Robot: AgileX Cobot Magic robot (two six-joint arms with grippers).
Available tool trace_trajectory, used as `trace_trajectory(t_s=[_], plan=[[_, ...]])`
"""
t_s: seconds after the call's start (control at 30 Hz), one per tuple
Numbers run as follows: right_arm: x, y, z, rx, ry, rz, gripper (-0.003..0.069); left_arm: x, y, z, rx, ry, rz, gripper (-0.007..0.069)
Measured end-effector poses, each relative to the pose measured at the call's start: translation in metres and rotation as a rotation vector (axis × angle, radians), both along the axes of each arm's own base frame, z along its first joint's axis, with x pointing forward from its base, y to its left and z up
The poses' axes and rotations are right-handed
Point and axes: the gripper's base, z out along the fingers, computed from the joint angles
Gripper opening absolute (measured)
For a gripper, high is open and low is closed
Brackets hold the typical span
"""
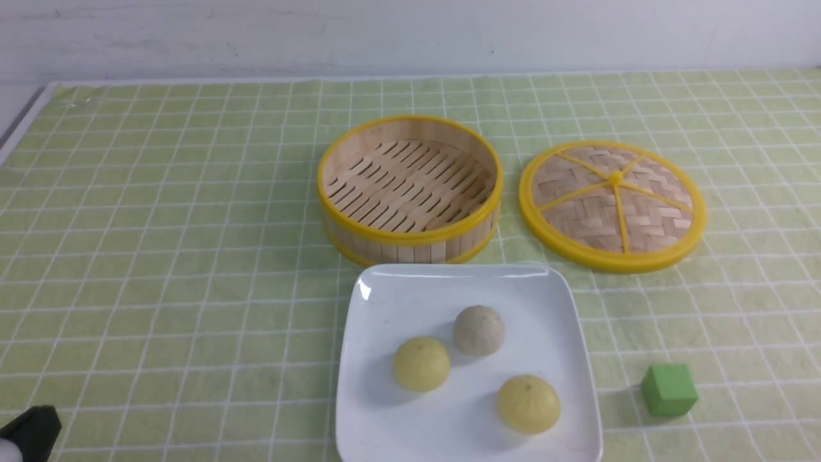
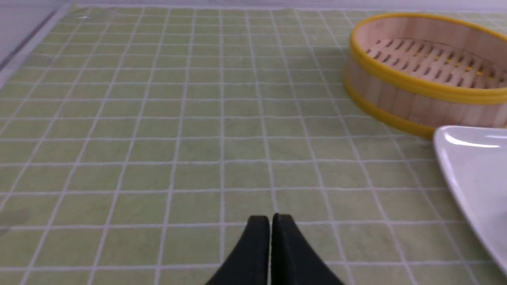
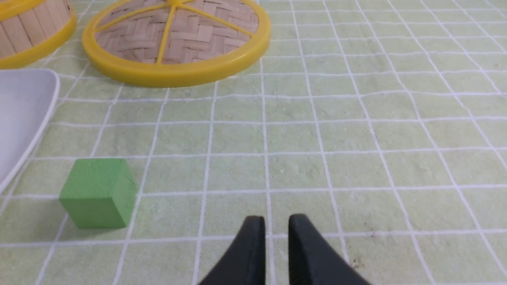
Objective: Put the steamed buns into the plate on the green tablecloth.
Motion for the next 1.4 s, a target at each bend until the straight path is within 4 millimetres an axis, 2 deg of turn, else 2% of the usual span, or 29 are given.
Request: trace_trajectory(t_s=[0.13, 0.27, 1.4], plan=[[0.0, 0.0, 0.0, 0.0, 0.0, 0.0, 0.0121, -0.004, 0.006, -0.021, -0.019, 0.007, 0.092, 0.0037], [0.0, 0.0, 0.0, 0.0, 0.0, 0.0, 0.0128, -0.006, 0.007, -0.03, -0.028, 0.067, 0.113, 0.0041], [0.0, 0.0, 0.0, 0.0, 0.0, 0.0, 0.0161, -0.006, 0.007, -0.03, -0.028, 0.07, 0.115, 0.0065]])
